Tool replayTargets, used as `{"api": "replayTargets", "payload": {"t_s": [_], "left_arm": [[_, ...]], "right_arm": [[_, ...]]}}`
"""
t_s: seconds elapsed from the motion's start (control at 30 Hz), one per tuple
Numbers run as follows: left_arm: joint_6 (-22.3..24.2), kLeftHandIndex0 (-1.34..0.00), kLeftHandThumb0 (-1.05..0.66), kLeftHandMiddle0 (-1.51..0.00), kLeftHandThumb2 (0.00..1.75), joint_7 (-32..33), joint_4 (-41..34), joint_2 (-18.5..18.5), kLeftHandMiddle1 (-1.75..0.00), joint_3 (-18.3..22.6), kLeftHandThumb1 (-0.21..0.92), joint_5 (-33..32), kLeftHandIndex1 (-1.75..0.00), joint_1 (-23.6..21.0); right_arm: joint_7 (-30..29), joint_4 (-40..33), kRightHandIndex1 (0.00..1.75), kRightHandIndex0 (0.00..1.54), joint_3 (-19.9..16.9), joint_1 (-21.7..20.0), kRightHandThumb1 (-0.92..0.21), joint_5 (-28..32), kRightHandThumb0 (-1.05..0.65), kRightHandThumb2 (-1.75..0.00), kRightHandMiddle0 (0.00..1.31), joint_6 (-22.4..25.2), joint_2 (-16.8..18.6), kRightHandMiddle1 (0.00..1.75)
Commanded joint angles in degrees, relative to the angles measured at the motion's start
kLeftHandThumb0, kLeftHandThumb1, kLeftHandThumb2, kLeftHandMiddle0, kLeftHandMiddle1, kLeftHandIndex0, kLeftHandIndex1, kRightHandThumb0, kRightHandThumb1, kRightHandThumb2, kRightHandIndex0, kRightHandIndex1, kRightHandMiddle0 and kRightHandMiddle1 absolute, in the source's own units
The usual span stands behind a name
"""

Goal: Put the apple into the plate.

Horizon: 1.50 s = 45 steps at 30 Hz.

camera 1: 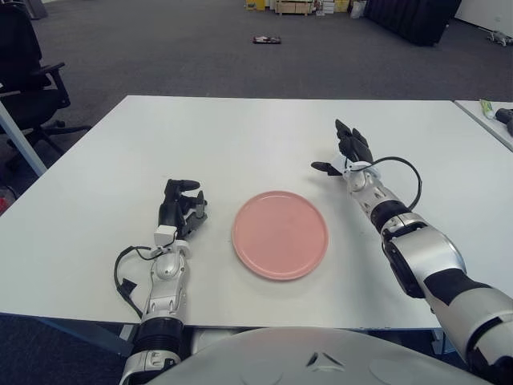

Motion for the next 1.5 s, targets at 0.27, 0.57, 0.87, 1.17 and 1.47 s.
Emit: {"api": "replayTargets", "payload": {"t_s": [0.27, 0.57, 0.87, 1.17, 1.47], "left_arm": [[-0.26, -0.31, -0.37, -0.55, 0.79, 0.95, 1.03, -0.32, -1.56, 0.19, 0.73, -0.04, -1.75, 0.31], [-0.48, -0.31, -0.37, -0.55, 0.8, 0.88, -0.07, -0.27, -1.59, 0.43, 0.72, -0.24, -1.75, 1.17], [1.17, -0.31, -0.37, -0.53, 0.8, 0.57, -1.11, 0.11, -1.58, 0.68, 0.72, -0.23, -1.75, 1.71], [0.95, -0.3, -0.37, -0.53, 0.79, 0.32, -0.68, 0.56, -1.58, 0.72, 0.74, -0.17, -1.75, 1.49], [0.94, -0.3, -0.37, -0.53, 0.78, 0.32, -0.59, 0.72, -1.57, 0.68, 0.75, -0.09, -1.75, 1.32]], "right_arm": [[7.99, 3.27, 0.0, 0.0, -3.97, -3.7, -0.65, 4.25, -0.97, -0.27, 0.0, 7.24, 1.3, 0.0], [10.76, 4.76, 0.0, 0.0, -8.25, -2.47, -0.72, 7.59, -0.95, -0.3, 0.0, 10.29, -0.31, 0.0], [8.9, 4.61, 0.0, 0.0, -7.99, -1.04, -0.75, 6.24, -0.95, -0.3, 0.0, 10.31, -2.26, 0.0], [7.64, 4.87, 0.0, 0.0, -7.85, -0.71, -0.76, 5.96, -0.95, -0.29, 0.0, 11.98, -3.74, 0.0], [7.42, 4.98, 0.0, 0.0, -7.71, -0.23, -0.76, 6.06, -0.98, -0.28, 0.0, 13.0, -4.31, 0.0]]}}
